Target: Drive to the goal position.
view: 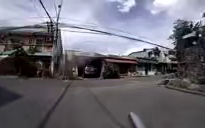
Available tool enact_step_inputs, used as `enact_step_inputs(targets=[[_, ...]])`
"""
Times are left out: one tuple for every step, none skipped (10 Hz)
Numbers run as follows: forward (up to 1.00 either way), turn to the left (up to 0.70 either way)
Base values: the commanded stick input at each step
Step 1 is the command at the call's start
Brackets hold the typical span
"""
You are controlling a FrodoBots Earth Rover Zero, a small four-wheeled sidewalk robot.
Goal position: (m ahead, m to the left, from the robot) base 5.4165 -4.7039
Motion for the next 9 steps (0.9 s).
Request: enact_step_inputs(targets=[[0.85, -0.34], [0.85, -0.34], [0.85, -0.34], [0.85, -0.34], [0.85, -0.34], [0.85, -0.34], [0.85, -0.34], [0.85, -0.34], [0.85, -0.34]])
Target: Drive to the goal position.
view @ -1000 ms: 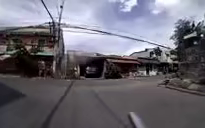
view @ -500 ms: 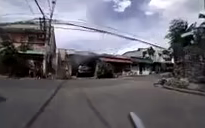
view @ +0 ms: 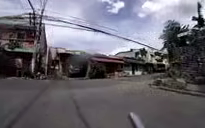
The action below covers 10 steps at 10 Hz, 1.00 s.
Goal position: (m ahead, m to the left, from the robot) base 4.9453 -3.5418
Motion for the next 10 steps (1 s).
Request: enact_step_inputs(targets=[[0.85, -0.34], [0.85, -0.34], [0.85, -0.34], [0.85, -0.34], [0.85, -0.34], [0.85, -0.34], [0.85, -0.34], [0.85, -0.16], [0.85, -0.02], [0.85, 0.00]])
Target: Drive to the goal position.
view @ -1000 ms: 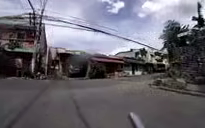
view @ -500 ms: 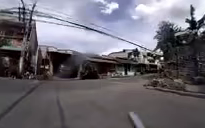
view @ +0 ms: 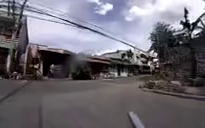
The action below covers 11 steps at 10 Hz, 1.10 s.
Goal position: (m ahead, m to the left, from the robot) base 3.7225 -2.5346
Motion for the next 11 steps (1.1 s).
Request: enact_step_inputs(targets=[[0.85, 0.00], [0.85, 0.00], [0.85, 0.00], [0.85, 0.00], [0.85, 0.00], [0.85, 0.00], [0.85, 0.00], [0.85, 0.00], [0.85, 0.00], [0.85, 0.00], [0.85, 0.00]])
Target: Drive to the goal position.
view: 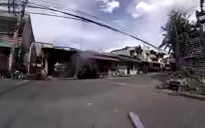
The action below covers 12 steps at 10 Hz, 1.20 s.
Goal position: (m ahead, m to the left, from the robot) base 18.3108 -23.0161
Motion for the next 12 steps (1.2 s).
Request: enact_step_inputs(targets=[[0.85, -0.02], [0.85, -0.12], [0.85, -0.30], [0.85, -0.34], [0.85, -0.34], [0.85, -0.34], [0.85, -0.34], [0.85, -0.34], [0.85, -0.34], [0.85, -0.34], [0.85, -0.34], [0.85, -0.34]])
